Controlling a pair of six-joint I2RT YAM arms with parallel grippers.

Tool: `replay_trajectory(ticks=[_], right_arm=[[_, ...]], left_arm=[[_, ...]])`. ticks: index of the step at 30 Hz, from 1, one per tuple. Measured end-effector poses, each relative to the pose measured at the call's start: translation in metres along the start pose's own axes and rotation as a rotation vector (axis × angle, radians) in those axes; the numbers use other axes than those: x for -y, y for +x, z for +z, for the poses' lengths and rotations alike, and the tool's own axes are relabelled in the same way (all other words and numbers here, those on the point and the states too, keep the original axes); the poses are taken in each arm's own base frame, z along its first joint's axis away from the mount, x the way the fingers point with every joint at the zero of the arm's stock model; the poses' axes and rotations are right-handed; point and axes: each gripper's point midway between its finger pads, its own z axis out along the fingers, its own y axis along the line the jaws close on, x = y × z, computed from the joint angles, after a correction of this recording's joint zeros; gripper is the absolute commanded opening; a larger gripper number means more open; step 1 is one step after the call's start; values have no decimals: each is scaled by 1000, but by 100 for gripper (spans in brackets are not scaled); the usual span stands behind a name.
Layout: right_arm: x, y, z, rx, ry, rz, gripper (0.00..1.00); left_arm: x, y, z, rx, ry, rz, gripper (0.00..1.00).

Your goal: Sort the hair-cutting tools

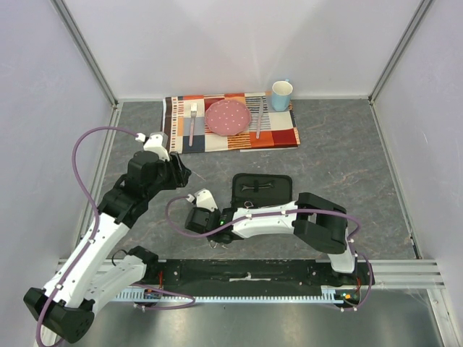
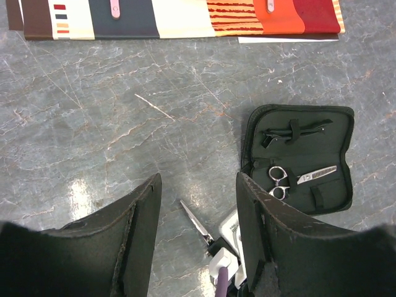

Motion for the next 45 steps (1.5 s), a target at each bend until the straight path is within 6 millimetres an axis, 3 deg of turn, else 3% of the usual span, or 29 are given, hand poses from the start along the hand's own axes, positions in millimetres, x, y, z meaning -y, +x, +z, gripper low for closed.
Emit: replay_trajectory(ticks=[7,11,15,18,21,24,30,36,45], right_arm=[[4,0,-3,11,-7,-17,0],[16,-1,-16,7,3,-60,0],[29,-20,-48,46,-2,-86,0],[42,-39,-83,99,-14,-85,0],[65,-51,-114,144,-8,-67,0],[98,-48,-130,158,40,-50,0],[166,-16,-126,77,191,-29,0],[218,-14,-127,42,309,42,0],[261,-2,-123,8,407,118,0]], left_arm=[[-1,3,4,-17,-7,2,57],[-1,10,13,-55,-11,7,57],[7,11,21,-70,22,6,56],[13,14,31,-88,48,6,55],[17,19,44,-113,67,4,53],[20,31,60,-156,84,2,53],[31,49,83,-215,146,-11,49],[38,79,112,-320,167,-23,42],[62,118,150,-414,209,-58,6]])
